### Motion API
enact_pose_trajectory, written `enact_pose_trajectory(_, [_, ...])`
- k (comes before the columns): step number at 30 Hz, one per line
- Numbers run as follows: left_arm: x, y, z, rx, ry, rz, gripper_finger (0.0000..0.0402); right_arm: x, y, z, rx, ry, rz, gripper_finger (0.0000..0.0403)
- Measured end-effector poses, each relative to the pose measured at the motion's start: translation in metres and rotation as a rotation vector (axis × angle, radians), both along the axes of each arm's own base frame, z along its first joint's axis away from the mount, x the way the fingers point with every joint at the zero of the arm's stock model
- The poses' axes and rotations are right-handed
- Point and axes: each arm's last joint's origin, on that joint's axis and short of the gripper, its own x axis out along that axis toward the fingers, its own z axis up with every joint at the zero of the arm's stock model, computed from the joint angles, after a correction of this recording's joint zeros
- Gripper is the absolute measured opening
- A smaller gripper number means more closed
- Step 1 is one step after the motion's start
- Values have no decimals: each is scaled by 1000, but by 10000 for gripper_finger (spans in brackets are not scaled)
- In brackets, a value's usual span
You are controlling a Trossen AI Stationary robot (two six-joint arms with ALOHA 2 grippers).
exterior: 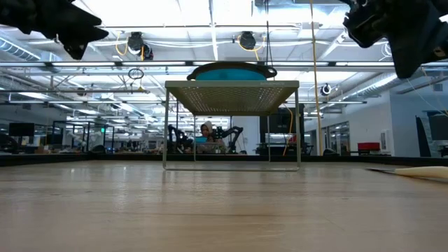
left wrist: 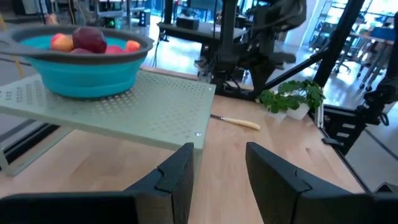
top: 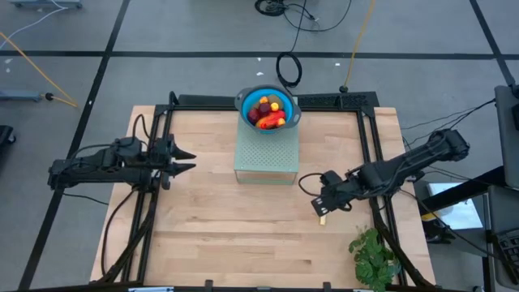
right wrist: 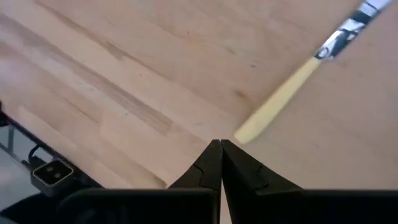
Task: Pick & Place Fruit
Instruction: Put the yellow knife on the shelf
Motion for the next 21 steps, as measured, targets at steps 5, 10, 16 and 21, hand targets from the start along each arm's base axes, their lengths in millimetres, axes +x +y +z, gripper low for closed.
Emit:
enact_pose_trajectory(5, [1, -1, 5, 15, -54, -46, 145, 1, 1, -3, 29, 34, -82, 0])
enact_pose_trajectory(10, [1, -3, 6, 11, -64, -92, 145, 1, 1, -3, 42, 41, -122, 0])
enact_pose_trajectory(16, [1, -3, 6, 11, -64, -98, 145, 1, 0, -3, 54, 55, -165, 9])
enact_pose_trajectory(21, [1, -3, 8, 18, -81, -111, 145, 0, 0, -3, 61, 68, -194, 30])
